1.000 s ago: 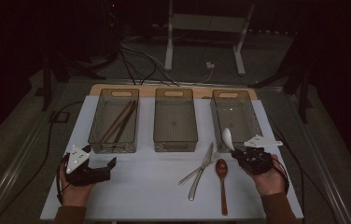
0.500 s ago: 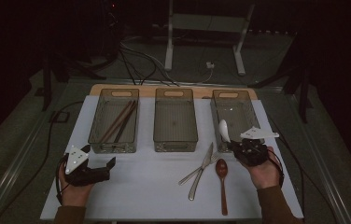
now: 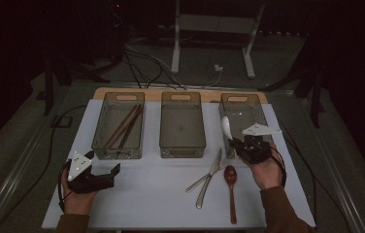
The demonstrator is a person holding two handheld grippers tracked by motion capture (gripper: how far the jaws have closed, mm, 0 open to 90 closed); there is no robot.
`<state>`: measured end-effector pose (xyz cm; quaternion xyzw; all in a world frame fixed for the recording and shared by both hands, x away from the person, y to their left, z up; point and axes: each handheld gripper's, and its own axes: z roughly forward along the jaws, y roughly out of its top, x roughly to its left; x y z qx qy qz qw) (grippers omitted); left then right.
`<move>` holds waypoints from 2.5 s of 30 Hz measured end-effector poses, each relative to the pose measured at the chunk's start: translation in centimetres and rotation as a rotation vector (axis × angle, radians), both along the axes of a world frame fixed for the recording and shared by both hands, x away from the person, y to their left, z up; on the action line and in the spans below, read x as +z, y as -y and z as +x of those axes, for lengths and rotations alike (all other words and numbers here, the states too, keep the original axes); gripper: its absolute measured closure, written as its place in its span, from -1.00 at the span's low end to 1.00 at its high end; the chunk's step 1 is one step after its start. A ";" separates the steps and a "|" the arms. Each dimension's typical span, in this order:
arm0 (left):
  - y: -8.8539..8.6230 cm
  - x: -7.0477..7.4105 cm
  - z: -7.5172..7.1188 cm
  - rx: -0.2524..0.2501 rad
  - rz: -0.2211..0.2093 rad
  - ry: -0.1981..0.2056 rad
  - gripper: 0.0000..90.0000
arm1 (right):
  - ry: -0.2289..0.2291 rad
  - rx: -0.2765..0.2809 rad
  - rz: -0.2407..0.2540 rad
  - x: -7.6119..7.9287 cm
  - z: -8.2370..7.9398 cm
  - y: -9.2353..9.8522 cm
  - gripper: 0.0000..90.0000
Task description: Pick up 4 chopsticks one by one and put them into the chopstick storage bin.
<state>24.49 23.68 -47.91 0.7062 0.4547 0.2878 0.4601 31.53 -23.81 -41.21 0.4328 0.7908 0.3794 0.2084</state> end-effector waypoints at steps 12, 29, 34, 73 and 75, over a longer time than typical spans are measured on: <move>0.1 -0.1 0.0 -0.005 0.001 0.000 -0.99 | 0.002 0.014 0.003 0.0 1.6 -1.5 0.91; 0.2 -0.1 0.0 -0.005 0.005 0.008 -0.99 | 0.005 0.028 0.016 -0.3 3.4 -3.2 0.91; 0.2 -0.1 0.0 -0.006 0.005 0.010 -0.99 | 0.006 0.026 0.022 -0.4 3.9 -3.6 0.91; 0.3 -0.3 0.1 -0.015 0.010 0.006 -0.99 | -0.055 0.027 0.017 -2.8 7.3 -7.8 0.91; 0.3 -0.2 0.1 -0.016 0.010 0.006 -0.99 | -0.060 0.028 0.013 -3.0 7.5 -8.0 0.91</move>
